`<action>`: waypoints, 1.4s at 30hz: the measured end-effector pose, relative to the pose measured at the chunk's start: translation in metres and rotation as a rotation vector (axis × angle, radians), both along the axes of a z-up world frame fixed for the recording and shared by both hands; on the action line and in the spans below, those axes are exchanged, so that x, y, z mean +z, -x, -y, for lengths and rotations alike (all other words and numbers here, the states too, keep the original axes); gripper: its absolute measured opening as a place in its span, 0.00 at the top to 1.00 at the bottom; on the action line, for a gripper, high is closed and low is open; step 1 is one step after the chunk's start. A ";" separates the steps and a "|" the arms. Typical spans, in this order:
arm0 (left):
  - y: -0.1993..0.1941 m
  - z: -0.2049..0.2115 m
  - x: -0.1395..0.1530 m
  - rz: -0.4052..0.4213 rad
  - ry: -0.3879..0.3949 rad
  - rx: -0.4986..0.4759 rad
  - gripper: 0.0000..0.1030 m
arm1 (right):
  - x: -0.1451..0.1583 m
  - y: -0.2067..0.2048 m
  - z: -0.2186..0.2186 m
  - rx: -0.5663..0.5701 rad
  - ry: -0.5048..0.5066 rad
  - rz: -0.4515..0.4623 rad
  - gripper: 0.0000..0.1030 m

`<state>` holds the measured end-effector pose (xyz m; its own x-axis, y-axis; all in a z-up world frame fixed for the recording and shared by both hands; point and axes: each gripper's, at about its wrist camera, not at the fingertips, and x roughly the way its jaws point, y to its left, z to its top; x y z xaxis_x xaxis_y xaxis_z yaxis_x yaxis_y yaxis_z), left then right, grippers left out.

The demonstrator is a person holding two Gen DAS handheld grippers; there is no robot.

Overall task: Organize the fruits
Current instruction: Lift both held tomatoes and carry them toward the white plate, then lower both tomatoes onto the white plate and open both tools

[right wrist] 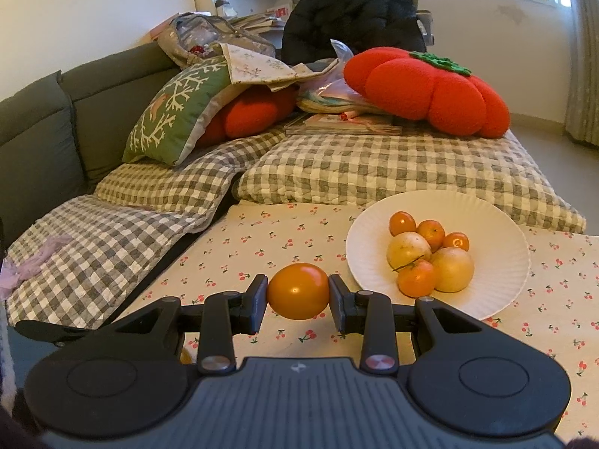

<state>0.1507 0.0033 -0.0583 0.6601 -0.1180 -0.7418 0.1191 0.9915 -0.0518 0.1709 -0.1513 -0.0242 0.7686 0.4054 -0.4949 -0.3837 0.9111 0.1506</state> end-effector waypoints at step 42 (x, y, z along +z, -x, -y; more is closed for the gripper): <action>-0.231 0.157 0.015 -0.053 0.174 -0.269 0.77 | -0.038 -0.112 0.115 -0.231 0.030 -0.021 0.69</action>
<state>0.3820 -0.1535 -0.0432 0.5491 -0.4107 -0.7279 0.3679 0.9008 -0.2307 0.2829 -0.2666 -0.0622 0.8288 0.2048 -0.5207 -0.1613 0.9786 0.1281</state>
